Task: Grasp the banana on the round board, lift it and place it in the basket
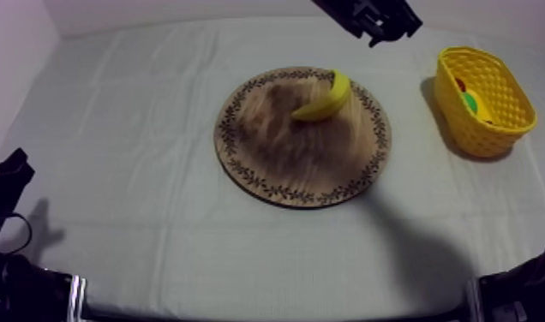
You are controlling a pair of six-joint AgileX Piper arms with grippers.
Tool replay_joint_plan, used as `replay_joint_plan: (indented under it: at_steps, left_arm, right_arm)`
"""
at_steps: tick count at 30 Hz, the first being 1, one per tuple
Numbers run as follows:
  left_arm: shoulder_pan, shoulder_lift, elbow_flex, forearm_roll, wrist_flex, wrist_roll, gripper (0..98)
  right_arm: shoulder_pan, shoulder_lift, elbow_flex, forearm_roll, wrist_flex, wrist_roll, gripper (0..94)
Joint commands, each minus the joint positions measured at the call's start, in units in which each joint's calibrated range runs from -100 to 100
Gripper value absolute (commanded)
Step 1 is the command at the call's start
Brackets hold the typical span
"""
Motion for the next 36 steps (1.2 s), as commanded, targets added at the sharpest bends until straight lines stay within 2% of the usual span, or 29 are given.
replay_joint_plan:
  at_steps: [1, 11, 27, 36]
  left_arm:
    - [0.01, 0.0, -0.01, 0.0, -0.01, 0.01, 0.1]
    - [0.01, 0.0, -0.01, 0.0, -0.01, 0.01, 0.1]
    - [0.01, 0.0, -0.01, 0.0, -0.01, -0.01, 0.1]
    - [0.01, 0.0, -0.01, 0.0, -0.01, 0.01, 0.1]
  right_arm:
    - [-0.12, 0.59, 1.51, -0.08, -0.79, -0.25, 77.6]
    - [-0.21, 7.23, 7.3, 0.17, -6.85, -2.44, 78.5]
    - [1.34, 18.97, 6.99, 1.23, -15.61, -3.95, 79.9]
    - [0.76, 23.31, 5.82, 1.54, -18.34, -5.67, 78.7]
